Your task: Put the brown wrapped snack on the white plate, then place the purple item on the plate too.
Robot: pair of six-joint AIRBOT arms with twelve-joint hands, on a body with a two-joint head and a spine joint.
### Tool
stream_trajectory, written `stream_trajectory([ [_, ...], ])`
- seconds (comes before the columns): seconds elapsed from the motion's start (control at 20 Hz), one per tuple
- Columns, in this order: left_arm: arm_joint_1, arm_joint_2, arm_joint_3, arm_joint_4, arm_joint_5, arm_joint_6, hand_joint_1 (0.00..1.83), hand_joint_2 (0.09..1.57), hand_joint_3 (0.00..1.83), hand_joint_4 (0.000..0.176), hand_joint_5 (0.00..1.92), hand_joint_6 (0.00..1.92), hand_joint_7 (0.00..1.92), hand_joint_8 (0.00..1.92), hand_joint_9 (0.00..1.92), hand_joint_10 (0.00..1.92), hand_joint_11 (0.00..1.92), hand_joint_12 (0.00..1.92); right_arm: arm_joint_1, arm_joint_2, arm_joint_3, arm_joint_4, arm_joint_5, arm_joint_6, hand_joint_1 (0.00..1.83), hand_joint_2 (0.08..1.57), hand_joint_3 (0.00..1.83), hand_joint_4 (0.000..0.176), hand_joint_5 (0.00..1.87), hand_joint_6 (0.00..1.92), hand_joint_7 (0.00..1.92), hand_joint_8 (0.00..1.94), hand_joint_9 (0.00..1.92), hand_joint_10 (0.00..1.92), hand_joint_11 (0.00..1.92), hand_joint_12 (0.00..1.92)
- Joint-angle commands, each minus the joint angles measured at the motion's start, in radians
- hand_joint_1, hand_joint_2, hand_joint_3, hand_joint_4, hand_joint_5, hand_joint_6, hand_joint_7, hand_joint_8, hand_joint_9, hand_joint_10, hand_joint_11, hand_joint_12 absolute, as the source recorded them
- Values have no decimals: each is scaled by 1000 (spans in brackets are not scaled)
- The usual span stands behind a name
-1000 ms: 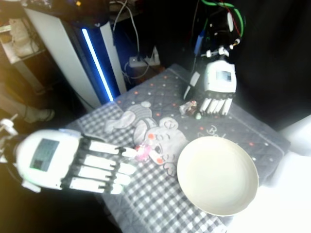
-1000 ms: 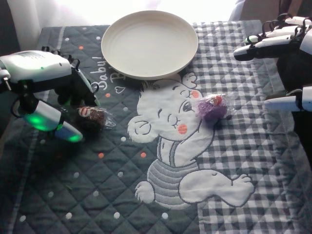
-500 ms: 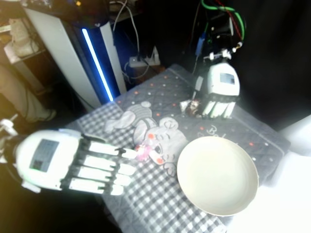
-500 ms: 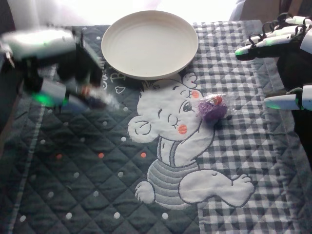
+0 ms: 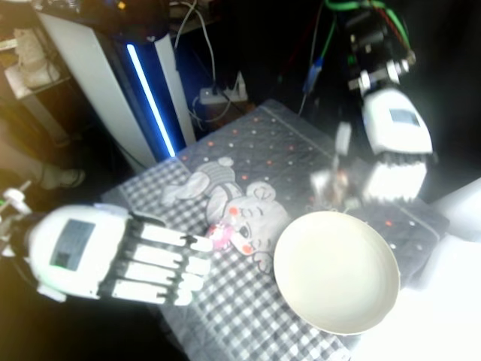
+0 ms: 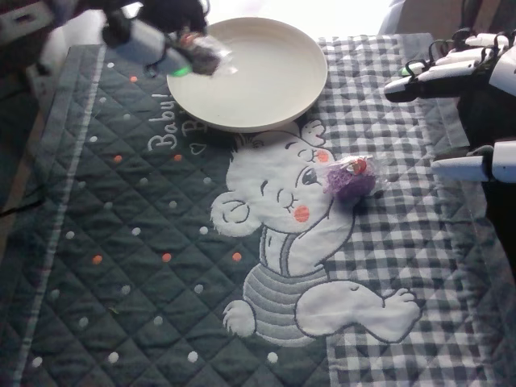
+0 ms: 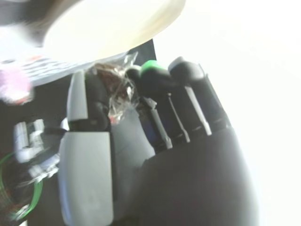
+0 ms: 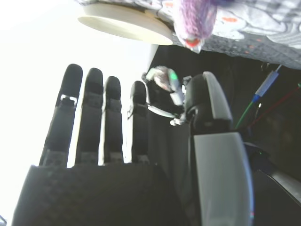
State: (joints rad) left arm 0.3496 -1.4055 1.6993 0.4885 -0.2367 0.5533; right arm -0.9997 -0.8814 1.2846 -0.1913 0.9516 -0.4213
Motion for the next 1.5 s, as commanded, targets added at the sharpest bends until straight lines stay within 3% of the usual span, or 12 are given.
stream_trajectory([
  [0.0,-19,-21,24,-1,-53,-3,1110,1040,0,52,1147,692,874,1256,871,1731,779,1907,15,-5,11,42,111,3,780,1093,0,98,487,2,400,1,457,2,231,727],
  [0.05,-22,-43,44,6,-41,-3,1064,1053,1,151,1100,770,803,1319,812,1813,729,1918,16,-9,14,42,111,3,785,1083,0,103,496,5,406,3,463,5,241,731],
  [0.1,-24,-55,56,7,-37,-3,959,981,0,17,891,276,666,1495,702,1899,651,1920,16,-10,15,42,112,3,783,1082,0,104,491,3,403,2,470,7,251,737],
  [0.15,-25,-59,59,7,-38,-3,891,952,0,2,800,82,570,1445,616,1893,601,1921,17,-12,15,42,113,3,774,1084,0,99,502,0,412,0,474,2,229,792],
  [0.4,-11,32,-40,6,-106,-4,871,977,2,34,715,0,696,719,629,1351,541,1735,19,-12,14,32,124,17,678,1086,1,129,462,0,389,2,465,1,138,1016],
  [0.5,11,97,-114,4,-171,-4,867,973,0,14,741,1,734,739,664,1518,632,1867,21,-13,13,27,131,23,755,1072,0,104,479,2,395,1,439,0,130,937],
  [0.65,60,201,-229,-21,-269,-3,893,948,0,27,700,0,819,190,685,809,453,1465,26,-20,11,20,132,23,744,1085,0,114,423,0,365,1,370,0,89,833],
  [0.7,94,251,-287,-44,-325,-3,835,960,0,64,677,0,813,42,690,567,353,1404,34,-23,10,9,132,25,703,1066,0,137,440,1,393,2,394,3,96,932],
  [0.85,173,352,-386,-137,-408,30,825,988,0,47,650,0,770,3,669,402,296,1371,182,-44,3,-133,47,25,724,1044,0,125,483,1,420,0,418,1,49,1027],
  [0.9,226,401,-428,-203,-450,60,815,999,0,32,654,0,745,0,669,295,281,1294,237,-65,5,-201,7,25,734,1068,3,96,478,0,433,2,425,2,9,1065],
  [1.05,302,446,-466,-272,-502,69,818,1007,0,44,639,0,720,1,691,67,124,1149,289,-96,10,-272,-21,24,641,1048,0,162,464,2,420,0,437,4,0,1057],
  [1.45,360,471,-487,-333,-551,68,851,1006,1,45,618,0,737,0,706,7,196,1006,289,-91,18,-309,-131,25,737,1035,0,165,461,0,373,0,346,0,0,910],
])
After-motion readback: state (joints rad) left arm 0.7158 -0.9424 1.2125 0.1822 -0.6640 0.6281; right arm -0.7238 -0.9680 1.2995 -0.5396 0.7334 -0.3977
